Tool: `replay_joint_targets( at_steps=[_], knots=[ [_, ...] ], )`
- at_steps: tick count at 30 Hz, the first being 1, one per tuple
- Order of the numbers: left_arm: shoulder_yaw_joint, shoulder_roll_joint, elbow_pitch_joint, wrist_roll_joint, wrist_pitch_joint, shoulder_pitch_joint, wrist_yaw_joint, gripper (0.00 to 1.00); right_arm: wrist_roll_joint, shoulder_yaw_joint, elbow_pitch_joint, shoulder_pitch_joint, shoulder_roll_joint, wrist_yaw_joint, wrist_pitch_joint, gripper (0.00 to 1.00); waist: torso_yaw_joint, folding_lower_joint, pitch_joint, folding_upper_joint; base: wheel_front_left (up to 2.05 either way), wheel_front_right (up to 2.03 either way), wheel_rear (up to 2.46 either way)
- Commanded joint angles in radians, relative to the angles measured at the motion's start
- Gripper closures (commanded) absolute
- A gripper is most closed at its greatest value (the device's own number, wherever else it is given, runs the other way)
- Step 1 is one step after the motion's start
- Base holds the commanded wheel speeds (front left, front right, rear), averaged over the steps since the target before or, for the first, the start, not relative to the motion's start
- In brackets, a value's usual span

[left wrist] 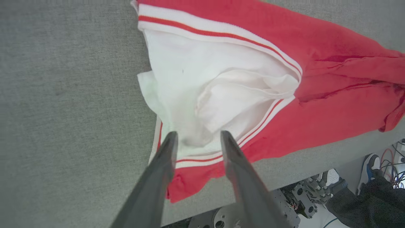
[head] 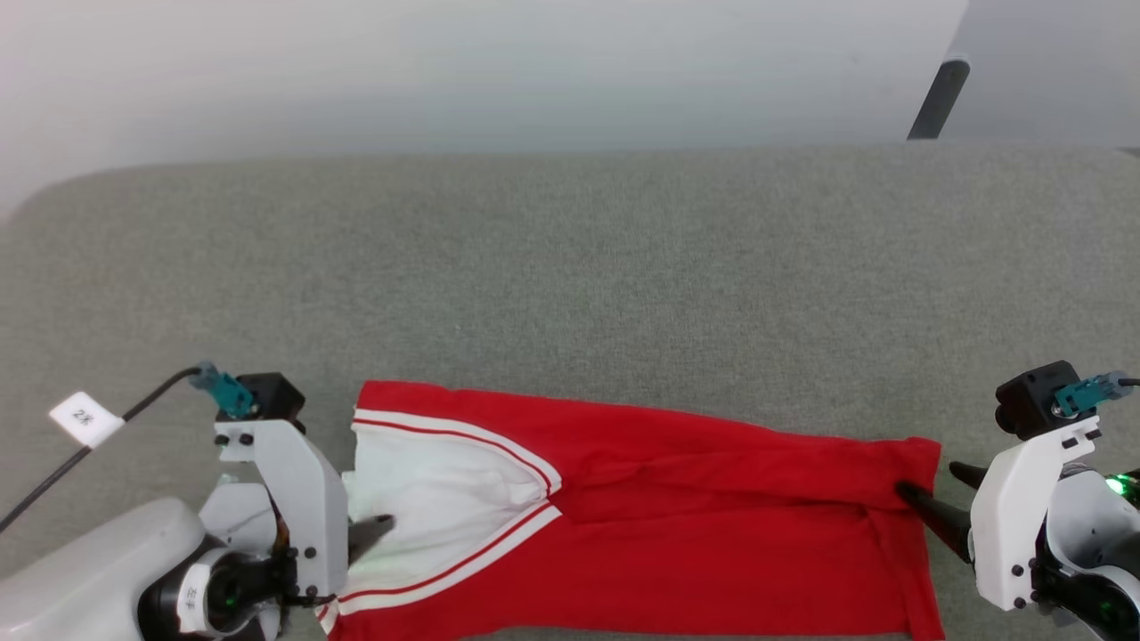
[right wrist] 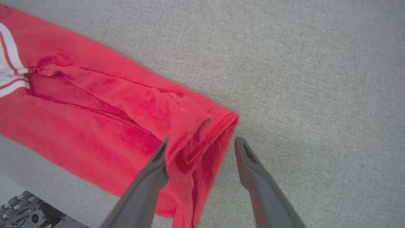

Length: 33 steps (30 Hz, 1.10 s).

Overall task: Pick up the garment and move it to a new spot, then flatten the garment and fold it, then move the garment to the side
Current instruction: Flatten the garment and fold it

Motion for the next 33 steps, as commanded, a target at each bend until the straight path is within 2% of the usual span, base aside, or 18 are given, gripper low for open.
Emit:
replay_joint_targets(
  at_steps=[1, 6, 12, 27, 33],
  knots=[
    [0.009, 0.007, -0.008, -0.002, -0.015, 0.018, -0.002, 0.0, 0.004, 0.002, -0.008, 0.019, -0.006, 0.0, 0.004, 0.0, 0.008, 0.0, -0.026, -0.0001, 0.0, 0.0, 0.0],
    [0.031, 0.027, -0.019, -0.008, -0.074, 0.048, -0.007, 0.0, 0.016, -0.004, -0.027, 0.043, -0.016, 0.0, 0.006, 0.0, 0.014, 0.0, -0.074, -0.0001, 0.0, 0.0, 0.0],
    [0.059, 0.044, -0.038, 0.015, -0.191, 0.092, -0.044, 0.0, 0.021, -0.048, -0.035, 0.089, 0.009, 0.0, 0.001, 0.0, 0.018, 0.0, -0.124, -0.0001, 0.0, 0.0, 0.0],
    [0.156, 0.061, -0.025, 0.077, -0.673, 0.302, -0.145, 0.0, -0.044, -0.261, -0.091, 0.258, 0.157, 0.0, 0.021, 0.0, 0.05, 0.0, -0.194, -0.0001, 0.0, 0.0, 0.0],
    [0.246, 0.041, 0.001, 0.115, -0.735, 0.405, -0.172, 0.0, -0.067, -0.321, -0.096, 0.298, 0.185, 0.0, 0.038, 0.0, 0.067, 0.0, -0.204, -0.0001, 0.0, 0.0, 0.0]
  ],
)
